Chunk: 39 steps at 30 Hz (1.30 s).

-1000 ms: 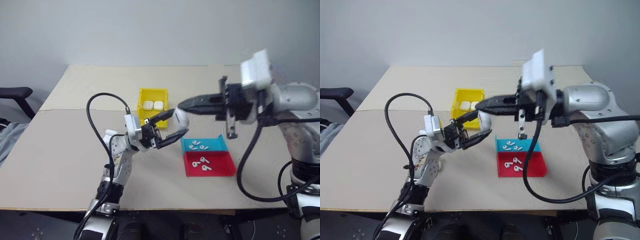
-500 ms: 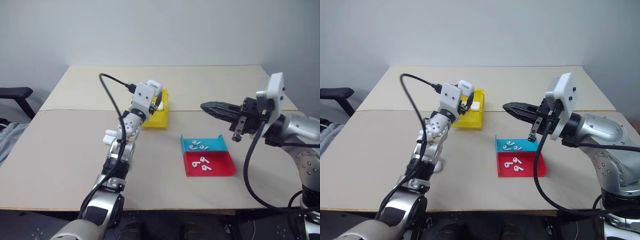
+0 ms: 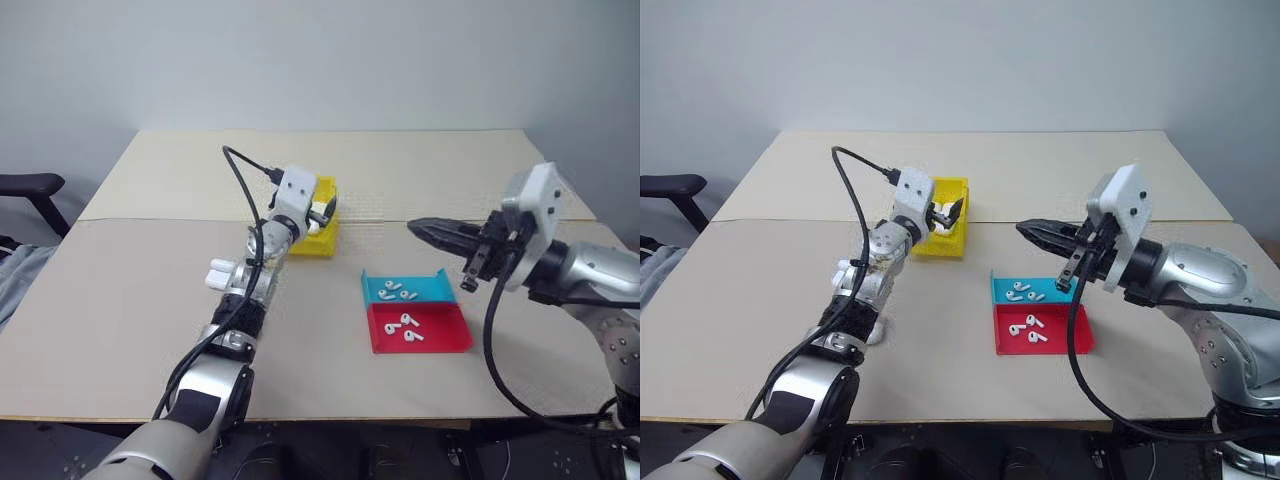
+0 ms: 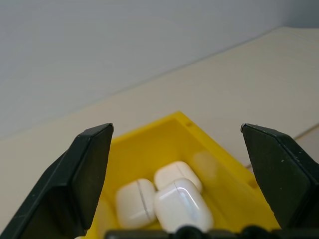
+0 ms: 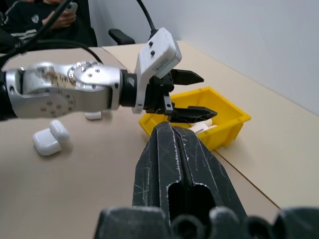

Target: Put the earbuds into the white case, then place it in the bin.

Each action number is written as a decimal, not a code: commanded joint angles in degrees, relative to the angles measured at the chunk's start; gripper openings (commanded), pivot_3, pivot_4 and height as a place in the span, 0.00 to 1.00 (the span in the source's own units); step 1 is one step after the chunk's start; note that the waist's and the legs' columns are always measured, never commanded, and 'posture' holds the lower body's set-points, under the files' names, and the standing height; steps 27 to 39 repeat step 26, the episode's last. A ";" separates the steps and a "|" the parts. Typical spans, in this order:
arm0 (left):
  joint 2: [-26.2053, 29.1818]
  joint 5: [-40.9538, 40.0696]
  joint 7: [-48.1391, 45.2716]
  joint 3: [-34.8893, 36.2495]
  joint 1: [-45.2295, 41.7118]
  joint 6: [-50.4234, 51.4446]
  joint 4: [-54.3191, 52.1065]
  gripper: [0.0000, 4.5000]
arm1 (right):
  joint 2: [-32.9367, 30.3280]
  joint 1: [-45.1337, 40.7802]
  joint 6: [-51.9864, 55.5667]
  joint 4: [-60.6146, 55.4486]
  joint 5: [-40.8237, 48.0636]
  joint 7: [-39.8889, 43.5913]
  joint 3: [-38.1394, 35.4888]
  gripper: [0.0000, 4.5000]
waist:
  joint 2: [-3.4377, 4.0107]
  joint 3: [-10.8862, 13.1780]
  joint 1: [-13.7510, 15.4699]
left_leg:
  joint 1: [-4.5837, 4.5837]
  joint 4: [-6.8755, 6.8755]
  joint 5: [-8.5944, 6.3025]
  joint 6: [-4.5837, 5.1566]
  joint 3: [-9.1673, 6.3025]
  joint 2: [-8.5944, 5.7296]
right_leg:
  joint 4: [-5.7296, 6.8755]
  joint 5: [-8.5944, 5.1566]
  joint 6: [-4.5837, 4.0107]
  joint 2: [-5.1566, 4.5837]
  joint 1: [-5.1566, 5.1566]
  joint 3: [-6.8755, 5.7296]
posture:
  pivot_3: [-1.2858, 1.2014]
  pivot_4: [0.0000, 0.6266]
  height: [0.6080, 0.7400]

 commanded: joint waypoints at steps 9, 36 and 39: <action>28.54 -30.11 -41.88 8.55 23.47 20.66 -41.68 1.00 | -13.62 19.89 -20.97 7.81 -14.34 22.33 -12.19 0.00 | 0.04 -0.02 -1.07 | 0.30 -0.06 0.36 -0.61 0.09 0.05 | 0.11 -0.06 0.06 0.03 0.12 0.20 | 0.52 0.24 1.00; 49.97 -37.99 -57.65 19.37 48.09 18.78 -52.74 1.00 | -16.03 23.00 -39.70 19.76 -19.06 38.97 -13.97 0.00 | 0.03 -0.02 -0.09 | 0.51 -0.16 0.02 -0.08 0.13 0.09 | 0.09 -0.12 -0.02 0.03 0.22 0.22 | 0.52 0.24 1.00; 49.97 -37.99 -57.65 19.37 48.09 18.78 -52.74 1.00 | -16.03 23.00 -39.70 19.76 -19.06 38.97 -13.97 0.00 | 0.03 -0.02 -0.09 | 0.51 -0.16 0.02 -0.08 0.13 0.09 | 0.09 -0.12 -0.02 0.03 0.22 0.22 | 0.52 0.24 1.00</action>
